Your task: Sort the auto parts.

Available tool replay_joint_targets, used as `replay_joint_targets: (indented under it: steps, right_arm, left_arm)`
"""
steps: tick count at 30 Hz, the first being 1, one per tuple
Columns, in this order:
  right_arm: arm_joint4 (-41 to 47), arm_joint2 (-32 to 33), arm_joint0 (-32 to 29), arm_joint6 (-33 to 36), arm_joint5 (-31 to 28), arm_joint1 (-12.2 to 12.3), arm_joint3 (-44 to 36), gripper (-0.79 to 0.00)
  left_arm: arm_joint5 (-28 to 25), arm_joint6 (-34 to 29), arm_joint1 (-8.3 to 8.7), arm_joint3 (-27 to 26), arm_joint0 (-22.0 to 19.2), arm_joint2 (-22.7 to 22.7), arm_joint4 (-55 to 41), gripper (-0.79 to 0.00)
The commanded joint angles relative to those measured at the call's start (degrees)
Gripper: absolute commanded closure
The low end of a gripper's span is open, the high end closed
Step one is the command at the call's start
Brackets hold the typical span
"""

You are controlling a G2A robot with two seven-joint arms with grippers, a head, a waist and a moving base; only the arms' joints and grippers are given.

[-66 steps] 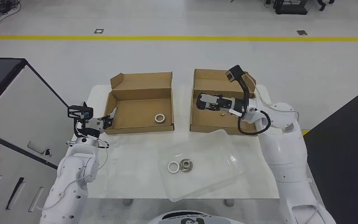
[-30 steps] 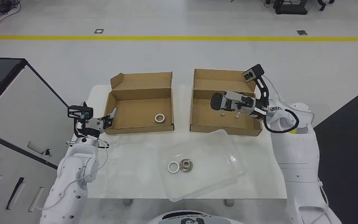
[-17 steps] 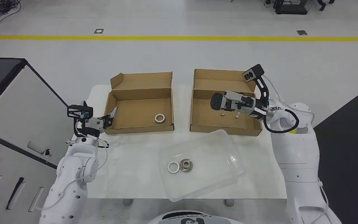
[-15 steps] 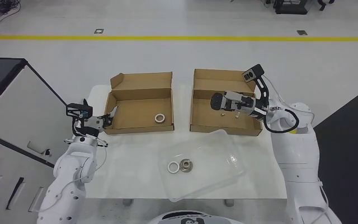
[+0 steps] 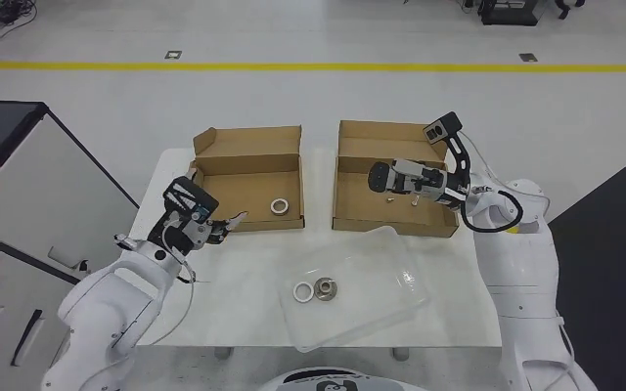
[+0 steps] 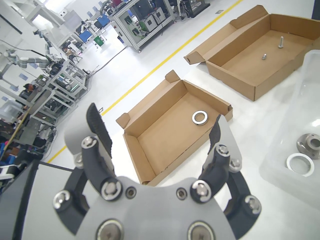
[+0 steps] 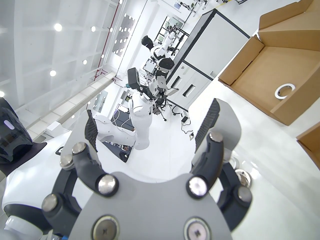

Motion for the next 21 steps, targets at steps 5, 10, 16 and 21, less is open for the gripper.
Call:
replay_joint_targets:
  steps: [5, 10, 16, 21]
  right_arm:
    - [0.00, 0.00, 0.00, 0.00, 0.00, 0.00, 0.00, -0.785]
    - [0.00, 0.00, 0.00, 0.00, 0.00, 0.00, 0.00, -0.785]
    - [0.00, 0.00, 0.00, 0.00, 0.00, 0.00, 0.00, -0.785]
    - [0.00, 0.00, 0.00, 0.00, 0.00, 0.00, 0.00, -0.785]
  left_arm:
    - [-4.81, -6.87, 0.05, 0.15, -6.18, 8.05, 0.87, -0.785]
    - [-5.86, -15.04, -0.33, 0.15, -13.04, 15.46, -0.28, -0.785]
    - [-5.91, -24.41, -0.94, 0.15, -19.79, 22.60, -2.88, -0.785]
    - [-5.35, -34.64, -1.52, 0.15, -24.20, 28.72, -5.47, -0.785]
